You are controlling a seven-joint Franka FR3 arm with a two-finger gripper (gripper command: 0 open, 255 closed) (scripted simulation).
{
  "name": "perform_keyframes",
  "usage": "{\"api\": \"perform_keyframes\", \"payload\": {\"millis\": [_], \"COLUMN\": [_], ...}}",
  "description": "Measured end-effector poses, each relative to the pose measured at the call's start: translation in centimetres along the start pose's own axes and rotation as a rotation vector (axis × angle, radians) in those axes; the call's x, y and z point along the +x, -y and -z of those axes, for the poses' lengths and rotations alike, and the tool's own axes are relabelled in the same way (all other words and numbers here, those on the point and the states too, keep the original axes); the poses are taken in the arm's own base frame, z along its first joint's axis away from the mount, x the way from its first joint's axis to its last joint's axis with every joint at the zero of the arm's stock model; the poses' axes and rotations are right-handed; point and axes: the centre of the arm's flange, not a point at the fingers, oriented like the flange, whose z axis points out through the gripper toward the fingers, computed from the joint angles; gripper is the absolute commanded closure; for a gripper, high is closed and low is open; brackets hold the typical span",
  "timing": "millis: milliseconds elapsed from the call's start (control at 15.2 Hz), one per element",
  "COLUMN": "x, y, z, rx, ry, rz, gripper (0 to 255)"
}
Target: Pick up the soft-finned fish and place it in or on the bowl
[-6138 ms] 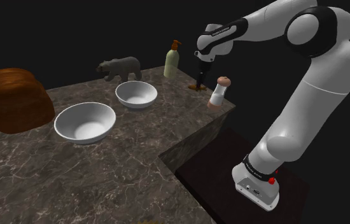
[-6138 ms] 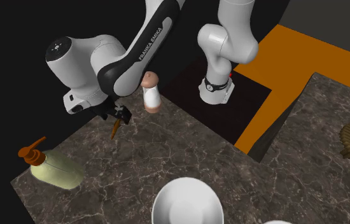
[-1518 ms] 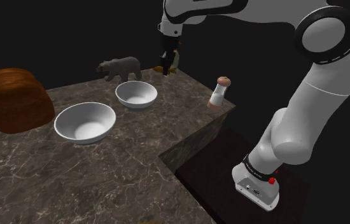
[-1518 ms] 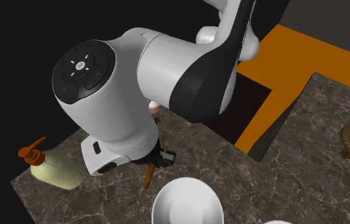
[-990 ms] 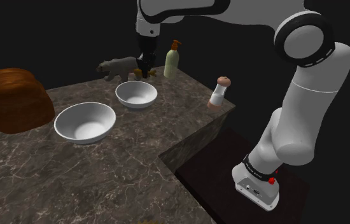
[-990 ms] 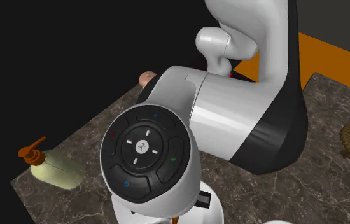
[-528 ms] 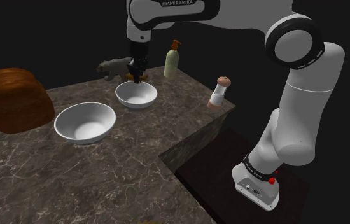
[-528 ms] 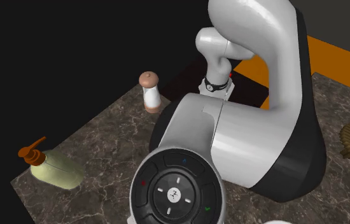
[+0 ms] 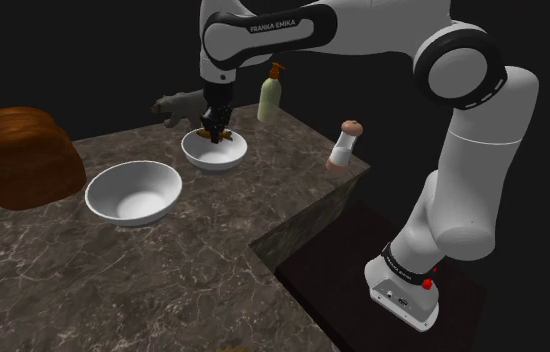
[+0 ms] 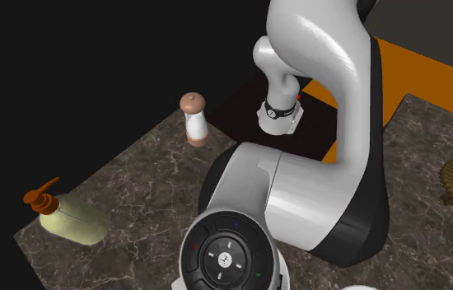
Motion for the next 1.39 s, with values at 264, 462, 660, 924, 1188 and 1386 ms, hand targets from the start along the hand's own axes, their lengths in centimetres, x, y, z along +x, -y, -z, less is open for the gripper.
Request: {"api": "perform_keyframes", "payload": {"millis": [264,462,660,924,1188,1386], "x": [0.1,0.1,0.1,0.1,0.0,0.1], "y": [0.0,0.0,0.0,0.0,-0.1,0.0], "z": [-0.4,-0.4,-0.4,0.2,4.0,4.5], "rx": [0.0,0.0,0.0,0.0,0.0,0.0], "ry": [0.0,-0.001,-0.001,-0.001,-0.002,-0.001], "rz": [0.0,0.0,0.0,0.0,0.0,0.0], "gripper": [255,0,0,0,0,0]}}
